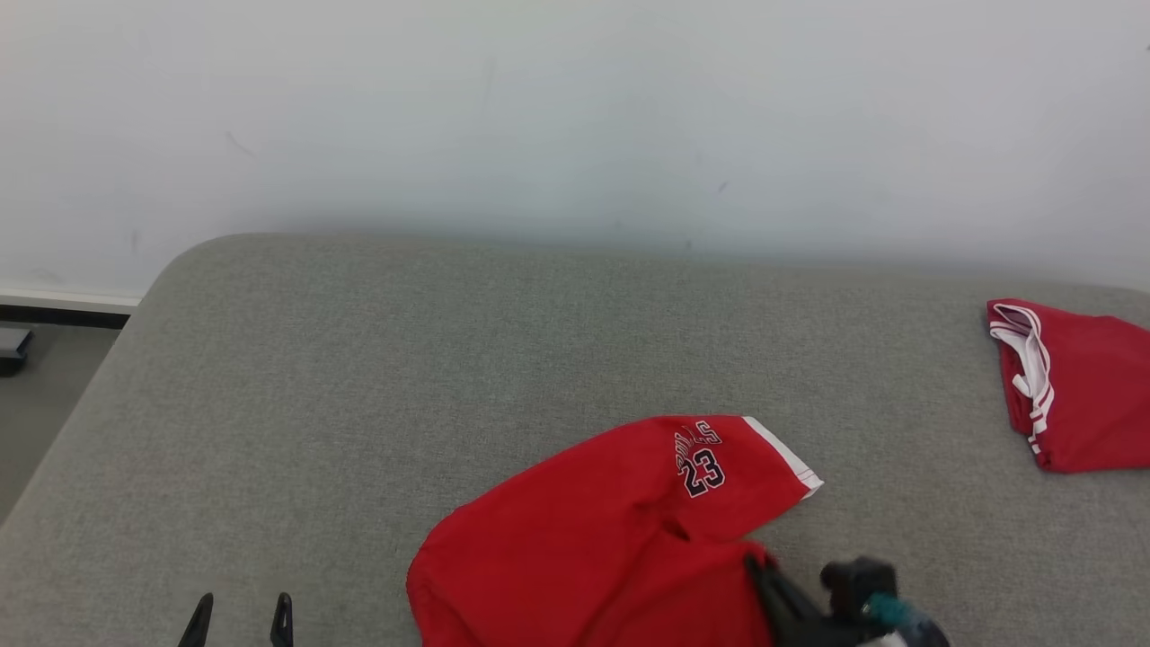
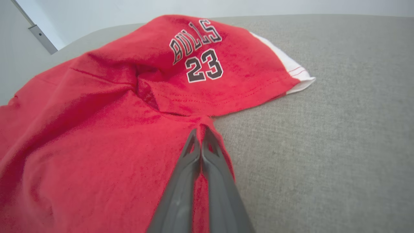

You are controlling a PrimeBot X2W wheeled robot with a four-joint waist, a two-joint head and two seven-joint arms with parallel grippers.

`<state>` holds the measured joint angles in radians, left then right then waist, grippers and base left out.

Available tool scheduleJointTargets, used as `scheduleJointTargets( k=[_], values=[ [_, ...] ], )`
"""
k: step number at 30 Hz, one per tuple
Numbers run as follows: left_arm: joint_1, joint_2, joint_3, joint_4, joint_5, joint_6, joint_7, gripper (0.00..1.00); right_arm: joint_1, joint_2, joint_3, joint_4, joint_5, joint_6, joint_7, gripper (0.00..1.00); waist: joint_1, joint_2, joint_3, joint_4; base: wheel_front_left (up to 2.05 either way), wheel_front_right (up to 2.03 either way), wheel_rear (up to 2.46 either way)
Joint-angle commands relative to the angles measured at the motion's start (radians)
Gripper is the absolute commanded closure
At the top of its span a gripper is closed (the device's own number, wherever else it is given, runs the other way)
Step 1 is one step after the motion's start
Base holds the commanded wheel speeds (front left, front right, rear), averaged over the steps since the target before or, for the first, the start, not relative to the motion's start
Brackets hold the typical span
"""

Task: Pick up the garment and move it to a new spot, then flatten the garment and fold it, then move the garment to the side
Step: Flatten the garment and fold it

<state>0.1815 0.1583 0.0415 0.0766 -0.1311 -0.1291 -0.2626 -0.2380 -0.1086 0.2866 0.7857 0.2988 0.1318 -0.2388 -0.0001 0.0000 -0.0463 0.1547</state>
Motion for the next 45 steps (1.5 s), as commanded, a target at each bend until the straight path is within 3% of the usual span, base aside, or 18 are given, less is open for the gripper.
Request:
scheduleJointTargets(
  k=[1,10,21,22,23,29,33,40,45],
  values=[
    [0.009,-0.007,0.003,-0.004,-0.004,-0.001,-0.003,0.00,-0.035,-0.006,-0.018,-0.009,0.018,-0.003,-0.012,1.00,0.0001,0.0000,0.003,-0.005,0.00,0.00,0.00],
    [-0.018,-0.013,-0.030,0.002,-0.009,-0.001,-0.003,0.00,-0.209,-0.054,-0.042,0.047,0.052,-0.003,-0.005,1.00,0.0001,0.0000,0.029,0.005,0.00,0.00,0.00],
    [-0.071,-0.024,-0.082,0.018,-0.016,-0.001,-0.003,0.00,-0.436,-0.080,-0.115,0.324,0.040,-0.003,-0.005,0.99,0.0001,0.0000,0.090,0.052,0.00,0.00,0.00],
    [-0.073,-0.027,-0.088,0.020,-0.013,-0.001,-0.003,0.00,-0.444,-0.075,-0.110,0.348,0.031,-0.003,-0.002,0.21,0.0001,0.0000,0.091,0.052,0.00,0.00,0.00],
    [-0.075,-0.027,-0.088,0.022,-0.012,-0.001,-0.003,0.00,-0.452,-0.070,-0.105,0.363,0.028,-0.003,-0.004,0.00,0.0001,0.0000,0.089,0.051,0.00,0.00,0.00],
    [-0.062,-0.021,-0.081,0.038,-0.018,-0.001,-0.003,0.00,-0.414,-0.080,-0.084,0.385,0.013,-0.003,-0.022,0.00,0.0001,0.0000,0.053,0.018,0.00,0.00,0.00],
    [-0.044,-0.024,-0.072,0.030,-0.016,-0.001,-0.003,0.00,-0.372,-0.101,-0.070,0.329,0.013,-0.003,-0.026,0.00,0.0001,0.0000,0.031,-0.010,0.00,0.00,0.00],
    [-0.019,-0.036,-0.050,0.009,-0.006,-0.001,-0.003,0.00,-0.185,-0.147,-0.135,-0.076,0.004,-0.003,-0.027,0.00,0.0001,0.0000,0.020,-0.053,0.00,0.00,0.00],
    [-0.017,-0.031,-0.043,0.008,-0.011,-0.001,-0.003,0.00,-0.033,-0.127,-0.195,-0.321,-0.036,-0.003,-0.027,0.00,0.0001,0.0000,0.016,-0.068,0.00,0.00,0.00]
  ],
)
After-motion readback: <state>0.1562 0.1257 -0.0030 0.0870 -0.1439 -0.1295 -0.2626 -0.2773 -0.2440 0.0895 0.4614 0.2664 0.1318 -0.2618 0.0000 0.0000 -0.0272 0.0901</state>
